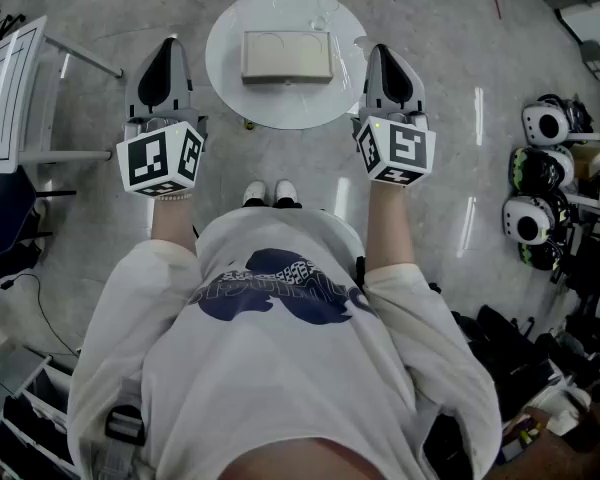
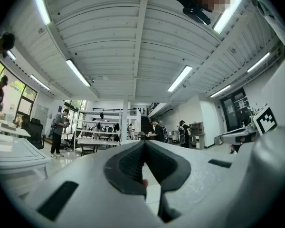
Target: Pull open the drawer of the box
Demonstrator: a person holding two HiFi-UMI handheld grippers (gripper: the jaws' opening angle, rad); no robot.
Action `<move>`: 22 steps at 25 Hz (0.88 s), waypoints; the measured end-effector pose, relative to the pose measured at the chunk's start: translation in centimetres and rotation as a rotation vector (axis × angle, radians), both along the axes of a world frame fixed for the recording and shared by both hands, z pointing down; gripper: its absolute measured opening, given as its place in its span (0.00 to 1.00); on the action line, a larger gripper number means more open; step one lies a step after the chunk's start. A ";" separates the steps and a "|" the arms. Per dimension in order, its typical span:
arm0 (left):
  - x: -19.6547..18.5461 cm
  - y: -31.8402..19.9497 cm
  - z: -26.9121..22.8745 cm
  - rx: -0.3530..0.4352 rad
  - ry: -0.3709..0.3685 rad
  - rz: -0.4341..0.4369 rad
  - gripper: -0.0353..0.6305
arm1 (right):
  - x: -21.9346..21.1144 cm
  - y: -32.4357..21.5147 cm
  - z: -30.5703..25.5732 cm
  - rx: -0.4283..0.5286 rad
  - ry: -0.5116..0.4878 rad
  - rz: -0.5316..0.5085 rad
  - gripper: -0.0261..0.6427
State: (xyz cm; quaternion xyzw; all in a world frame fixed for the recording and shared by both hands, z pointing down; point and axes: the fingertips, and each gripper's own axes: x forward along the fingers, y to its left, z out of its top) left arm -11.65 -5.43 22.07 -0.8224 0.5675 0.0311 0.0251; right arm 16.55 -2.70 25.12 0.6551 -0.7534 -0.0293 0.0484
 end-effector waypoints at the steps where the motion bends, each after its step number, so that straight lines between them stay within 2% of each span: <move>1: 0.0 0.0 0.0 0.001 -0.001 0.002 0.06 | -0.1 0.0 0.0 0.000 0.001 0.000 0.03; 15: 0.0 0.2 0.3 -0.006 -0.004 0.009 0.06 | -0.5 0.3 0.3 -0.014 0.024 -0.007 0.03; 22: -0.2 0.5 0.5 -0.016 0.004 -0.006 0.06 | 0.2 0.4 -0.1 -0.008 0.004 -0.004 0.03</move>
